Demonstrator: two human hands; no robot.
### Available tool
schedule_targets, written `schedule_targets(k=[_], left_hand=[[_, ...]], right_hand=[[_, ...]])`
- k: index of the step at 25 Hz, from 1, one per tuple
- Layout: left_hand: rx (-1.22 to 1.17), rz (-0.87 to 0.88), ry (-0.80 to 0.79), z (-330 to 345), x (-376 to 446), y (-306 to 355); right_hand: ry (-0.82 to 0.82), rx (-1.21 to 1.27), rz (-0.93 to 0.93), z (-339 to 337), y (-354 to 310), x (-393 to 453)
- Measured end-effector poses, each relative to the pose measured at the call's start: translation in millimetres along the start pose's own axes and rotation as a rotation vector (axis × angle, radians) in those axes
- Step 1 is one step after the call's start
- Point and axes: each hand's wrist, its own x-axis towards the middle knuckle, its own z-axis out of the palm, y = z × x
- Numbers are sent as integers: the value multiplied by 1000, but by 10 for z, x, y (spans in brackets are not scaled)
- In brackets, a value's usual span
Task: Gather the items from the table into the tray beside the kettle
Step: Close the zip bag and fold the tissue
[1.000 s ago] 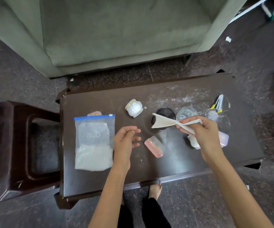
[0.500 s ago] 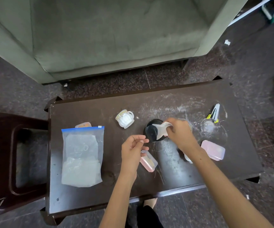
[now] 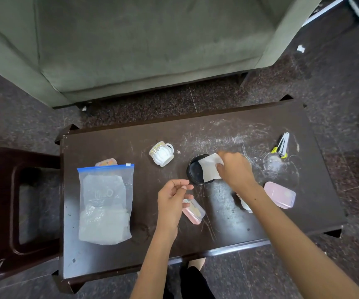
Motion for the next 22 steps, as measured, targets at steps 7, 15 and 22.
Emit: schedule_targets(k=[7,15,22], left_hand=[[13,3,-16,-28,-2,3],[-8,8,21,-255,-145,-6],[-49,-24,66,-676,-276,-171]], right_hand=[[136,98,-2,-54,-28,-154],[468,175,-227,-24,-197,-616],[297,316,-272,496,-713,-741]])
